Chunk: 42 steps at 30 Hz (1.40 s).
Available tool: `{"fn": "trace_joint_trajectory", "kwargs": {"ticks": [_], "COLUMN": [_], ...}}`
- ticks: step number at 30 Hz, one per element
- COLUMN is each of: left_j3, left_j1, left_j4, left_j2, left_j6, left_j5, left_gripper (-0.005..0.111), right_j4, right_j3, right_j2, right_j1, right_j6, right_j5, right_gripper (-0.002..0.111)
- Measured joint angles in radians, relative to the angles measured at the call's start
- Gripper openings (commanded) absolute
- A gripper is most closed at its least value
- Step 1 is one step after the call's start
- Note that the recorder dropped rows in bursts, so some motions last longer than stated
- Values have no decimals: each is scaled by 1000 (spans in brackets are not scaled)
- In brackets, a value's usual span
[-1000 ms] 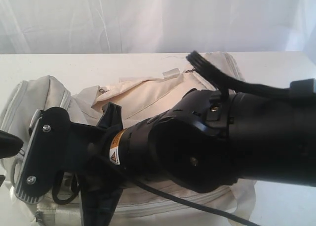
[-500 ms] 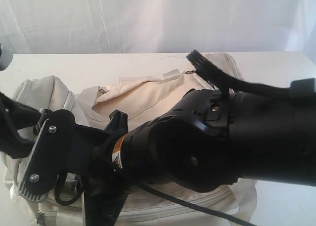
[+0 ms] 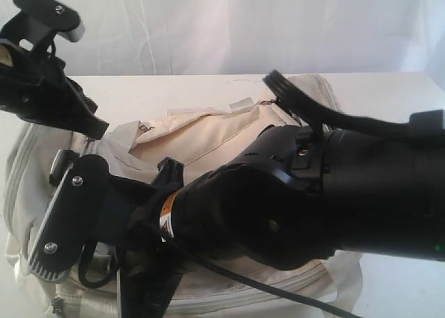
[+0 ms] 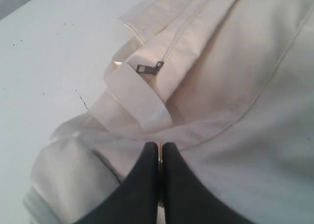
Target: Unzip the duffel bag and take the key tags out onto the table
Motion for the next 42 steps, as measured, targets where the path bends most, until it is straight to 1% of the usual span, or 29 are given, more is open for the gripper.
{"fn": "trace_joint_trajectory", "kwargs": {"ticks": [9,12,15,17,18,19,20,23,24,25,26,27,31,33,35,36,37,38,41,42], "left_j3": [-172,-219,-244,-247,-247,-247,-247,-254,-256,-256,-256,-256,-256,-256,-256,-256,-256,-256,-218,-201], "left_j1": [8,29,65,82,90,92,95,102,104,104,105,105,105,105,105,105,105,105,105,105], "left_j4": [60,71,75,71,70,69,69,80,85,87,87,87,87,87,87,87,87,81,50,45], "left_j2": [241,306,348,358,359,359,359,361,361,361,359,354,291,236,175,150,124,82,-43,-81], "left_j6": [0,-9,-76,-112,-117,-117,-115,-107,-105,-105,-105,-105,-105,-105,-105,-105,-108,-110,-112,-112], "left_j5": [-31,-36,-33,-25,-21,-15,-8,-6,1,8,20,33,102,143,194,216,238,270,319,334], "left_gripper": [0,0,0,3,9,17,27,66,75,84,88,89,84,78,67,62,53,46,21,14], "right_j4": [-2,-2,-4,-4,-6,-5,-5,-1,-1,-1,1,1,2,2,2,2,2,2,2,2], "right_j3": [0,0,0,0,0,0,0,0,0,0,0,0,0,0,0,0,0,0,0,-2], "right_j2": [0,0,0,0,0,0,0,0,0,0,0,0,0,0,0,0,0,0,-4,-7], "right_j1": [0,0,0,-2,-2,-2,-2,-2,-2,-2,-2,-2,-2,-2,-2,-2,-2,-2,-2,-2], "right_j6": [7,7,7,7,7,7,7,7,7,13,16,20,23,26,48,60,72,80,107,110], "right_j5": [23,35,33,30,28,28,28,42,46,50,53,56,57,57,57,55,53,53,56,56], "right_gripper": [0,0,0,0,0,0,0,0,0,0,0,0,0,0,3,8,13,18,43,50]}}
